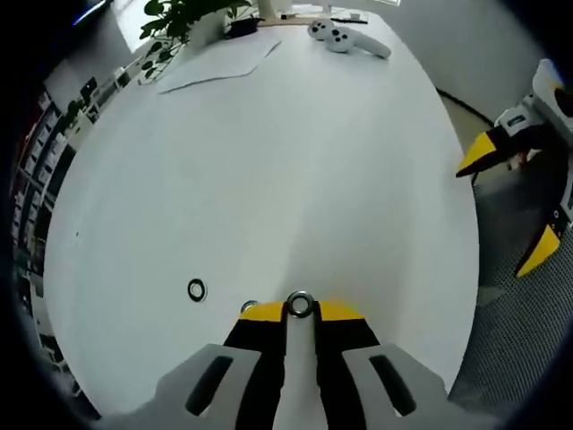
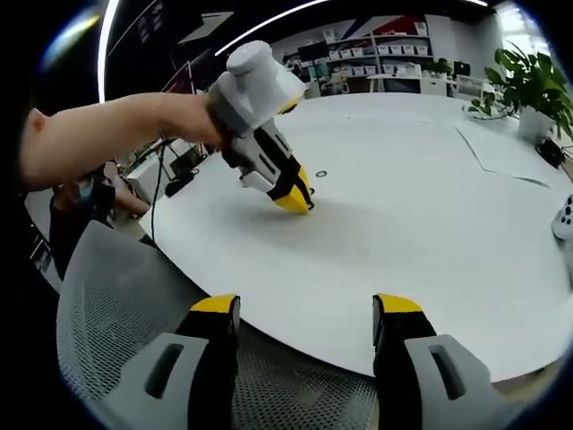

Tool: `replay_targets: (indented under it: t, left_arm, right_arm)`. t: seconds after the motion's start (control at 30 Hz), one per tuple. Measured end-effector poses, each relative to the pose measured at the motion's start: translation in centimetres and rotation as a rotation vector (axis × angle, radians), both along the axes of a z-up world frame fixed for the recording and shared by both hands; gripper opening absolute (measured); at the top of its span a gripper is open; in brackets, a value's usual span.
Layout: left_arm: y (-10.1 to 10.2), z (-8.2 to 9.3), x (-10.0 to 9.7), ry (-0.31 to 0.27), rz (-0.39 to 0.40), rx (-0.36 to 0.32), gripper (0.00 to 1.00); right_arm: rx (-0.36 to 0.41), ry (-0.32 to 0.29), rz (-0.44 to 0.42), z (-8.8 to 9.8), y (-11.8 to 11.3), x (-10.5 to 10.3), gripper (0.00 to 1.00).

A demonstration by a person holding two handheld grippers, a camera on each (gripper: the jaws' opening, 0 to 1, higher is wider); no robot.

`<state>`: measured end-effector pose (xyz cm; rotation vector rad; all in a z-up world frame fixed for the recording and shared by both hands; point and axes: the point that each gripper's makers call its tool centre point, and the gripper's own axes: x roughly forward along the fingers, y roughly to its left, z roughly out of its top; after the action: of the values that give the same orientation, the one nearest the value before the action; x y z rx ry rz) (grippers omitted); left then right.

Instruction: Place the washer onto the threaded stud by aligning its center hole with the stud, sliding it down to the base, and recovering from edge contact or off-axis alignment until the washer reaches the visible bottom stop.

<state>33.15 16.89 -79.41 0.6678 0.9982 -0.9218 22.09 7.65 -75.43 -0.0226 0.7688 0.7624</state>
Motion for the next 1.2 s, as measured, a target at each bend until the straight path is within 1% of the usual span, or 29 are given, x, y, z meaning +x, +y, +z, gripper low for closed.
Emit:
replay_targets:
  t: [0.07,0.1,0.23,0.3,0.37,0.4,0.43,0.5,0.73,0.93,1.13,1.2]
  left_arm:
    - [0.2,0.0,0.0,0.002,0.056,-0.031,0.08]
    - [0.3,0.0,0.0,0.001,0.070,-0.041,0.08]
    - [0.3,0.1,-0.1,-0.040,0.072,-0.051,0.08]
    - [0.3,0.2,-0.1,-0.050,0.083,-0.056,0.08]
    - [0.5,0.3,-0.1,-0.066,0.081,-0.045,0.08]
    - [0.5,0.5,0.0,-0.071,0.080,-0.048,0.08]
    - [0.4,1.0,0.1,-0.077,0.091,-0.069,0.08]
    - [0.4,1.7,0.3,-0.080,0.109,-0.087,0.08]
    - [0.9,4.2,0.8,-0.127,0.116,-0.110,0.08]
    - [2.3,5.2,1.0,-0.146,0.152,-0.116,0.08]
    - [3.3,6.8,1.1,-0.171,0.167,-0.120,0.08]
    - [3.6,7.1,1.1,-0.166,0.180,-0.120,0.08]
  right_arm:
    - [0.002,-0.002,-0.003,0.0,0.0,0.0,0.62]
    - [0.002,-0.002,-0.003,0.0,0.0,0.0,0.62]
    - [0.000,-0.001,-0.003,0.0,0.0,0.0,0.62]
    - [0.000,-0.001,-0.003,0.0,0.0,0.0,0.62]
    - [0.000,-0.001,-0.003,0.0,0.0,0.0,0.62]
    - [-0.001,-0.001,-0.002,0.0,0.0,0.0,0.62]
    - [-0.001,-0.001,-0.002,0.0,0.0,0.0,0.62]
    - [-0.001,-0.002,-0.003,0.0,0.0,0.0,0.62]
    - [-0.001,-0.002,-0.002,0.0,0.0,0.0,0.62]
    - [-0.002,-0.003,0.001,0.0,0.0,0.1,0.62]
    - [0.000,-0.004,0.000,0.0,0.0,0.1,0.62]
    - [0.001,-0.004,-0.001,0.0,0.0,0.1,0.62]
